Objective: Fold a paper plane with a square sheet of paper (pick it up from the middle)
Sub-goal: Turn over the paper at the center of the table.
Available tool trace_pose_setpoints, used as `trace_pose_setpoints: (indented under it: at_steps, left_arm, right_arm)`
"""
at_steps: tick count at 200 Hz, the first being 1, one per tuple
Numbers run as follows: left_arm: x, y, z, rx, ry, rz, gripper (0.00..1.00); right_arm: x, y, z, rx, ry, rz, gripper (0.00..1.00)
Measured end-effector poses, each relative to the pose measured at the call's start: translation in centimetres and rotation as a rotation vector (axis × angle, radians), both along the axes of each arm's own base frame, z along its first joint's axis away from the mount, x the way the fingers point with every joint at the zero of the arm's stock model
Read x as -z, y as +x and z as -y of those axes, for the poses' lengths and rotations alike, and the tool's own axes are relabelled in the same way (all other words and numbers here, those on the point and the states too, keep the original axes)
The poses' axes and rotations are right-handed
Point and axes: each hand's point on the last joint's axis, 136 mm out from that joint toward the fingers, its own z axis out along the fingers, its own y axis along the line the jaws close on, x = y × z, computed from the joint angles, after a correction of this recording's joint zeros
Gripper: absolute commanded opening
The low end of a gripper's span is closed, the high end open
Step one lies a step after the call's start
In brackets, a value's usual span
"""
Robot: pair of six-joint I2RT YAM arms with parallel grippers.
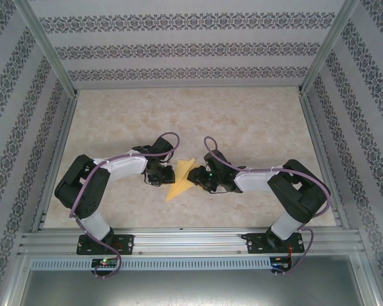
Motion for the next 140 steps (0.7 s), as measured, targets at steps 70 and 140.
trace_pose_setpoints:
  at_steps: [70, 140]
  left_arm:
    - [0.0, 0.0, 0.0, 0.0, -0.001, -0.002, 0.25]
    - [0.0, 0.0, 0.0, -0.003, -0.009, -0.008, 0.24]
  right_arm:
    - [-0.2, 1.0, -0.9, 0.02, 0.022, -0.004, 0.46]
    - [-1.2, 2.6, -3.4, -0.012, 0.103, 0.033, 0.5]
